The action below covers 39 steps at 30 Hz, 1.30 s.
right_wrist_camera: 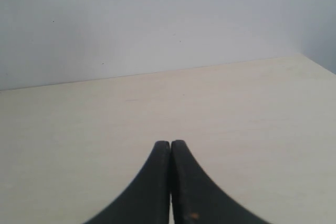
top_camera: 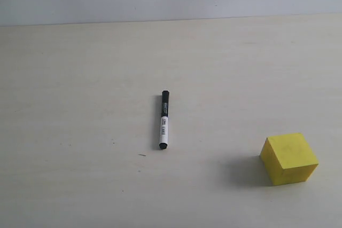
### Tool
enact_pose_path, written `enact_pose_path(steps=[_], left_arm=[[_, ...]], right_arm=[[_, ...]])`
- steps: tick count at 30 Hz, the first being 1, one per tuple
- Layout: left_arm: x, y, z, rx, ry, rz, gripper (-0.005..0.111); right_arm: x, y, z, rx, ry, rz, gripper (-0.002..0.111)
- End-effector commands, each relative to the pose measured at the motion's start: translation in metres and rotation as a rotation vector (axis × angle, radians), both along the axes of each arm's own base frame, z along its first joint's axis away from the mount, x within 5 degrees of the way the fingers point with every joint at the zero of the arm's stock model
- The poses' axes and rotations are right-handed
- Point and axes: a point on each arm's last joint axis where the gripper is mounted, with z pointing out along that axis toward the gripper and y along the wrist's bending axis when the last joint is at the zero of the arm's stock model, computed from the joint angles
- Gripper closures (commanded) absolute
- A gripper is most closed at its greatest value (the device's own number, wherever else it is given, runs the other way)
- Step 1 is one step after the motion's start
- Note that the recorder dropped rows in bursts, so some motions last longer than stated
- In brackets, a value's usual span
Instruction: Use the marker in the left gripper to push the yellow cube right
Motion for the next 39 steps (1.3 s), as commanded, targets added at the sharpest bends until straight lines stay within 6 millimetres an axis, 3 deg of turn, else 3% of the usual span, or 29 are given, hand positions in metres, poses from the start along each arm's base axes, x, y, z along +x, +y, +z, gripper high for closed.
enact_pose_path(steps=[1,7,10,15,39], left_arm=[[0.0,0.0,-0.007,0.021,0.015,-0.007,0.107],[-0.002,0.002,-0.013,0.027,-0.007,0.016,0.107],[-0.004,0.005,-0.012,0.116,-0.043,0.022,0.107],[-0.006,0.004,-0.021,-0.015,0.076,0.043,0.107],[-0.006,0.004,-0.021,-0.012,0.08,0.042,0.107]], right_arm=[[0.0,0.0,-0.001,-0.008,-0.007,-0.006,0.108],[0.0,0.0,-0.001,-0.008,-0.007,-0.006,0.108],[0.0,0.0,-0.001,-0.008,-0.007,-0.006,0.108],[0.0,0.0,-0.001,-0.008,-0.007,-0.006,0.108],[0.0,0.0,-0.001,-0.008,-0.007,-0.006,0.108]])
